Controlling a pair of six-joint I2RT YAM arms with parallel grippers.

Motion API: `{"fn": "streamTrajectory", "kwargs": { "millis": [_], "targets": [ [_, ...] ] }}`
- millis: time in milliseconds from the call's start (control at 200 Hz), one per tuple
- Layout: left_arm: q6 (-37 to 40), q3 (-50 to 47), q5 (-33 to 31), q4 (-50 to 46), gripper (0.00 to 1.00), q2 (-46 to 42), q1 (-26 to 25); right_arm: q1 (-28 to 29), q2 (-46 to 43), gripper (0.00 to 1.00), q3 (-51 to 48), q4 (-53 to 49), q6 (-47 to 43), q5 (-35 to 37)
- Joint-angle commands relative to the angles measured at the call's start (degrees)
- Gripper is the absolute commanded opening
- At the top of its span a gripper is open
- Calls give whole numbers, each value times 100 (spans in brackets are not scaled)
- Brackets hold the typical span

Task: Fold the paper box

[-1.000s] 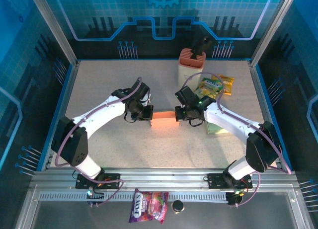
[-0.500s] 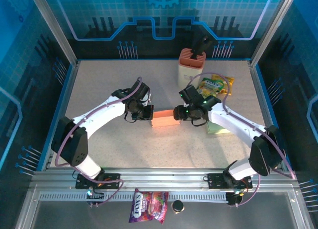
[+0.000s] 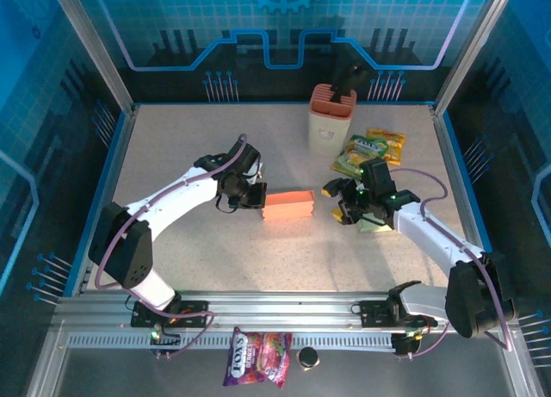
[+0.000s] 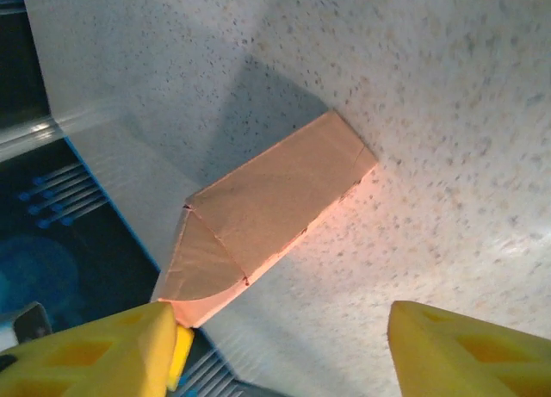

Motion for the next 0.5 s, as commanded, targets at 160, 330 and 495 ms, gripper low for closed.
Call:
{"fn": "streamTrajectory", "kwargs": {
  "millis": [160,330,495],
  "targets": [
    [136,83,-52,-170,0,-32,-83,96,116,75,-504,2250,1737,-517],
    [151,169,-63,-202,0,28,-93,203,444,76,-435,2296,1623,-754],
    [153,203,-60,-210,0,43,-96,324,697,76,-357,2271,1453,-830]
  ]
}}
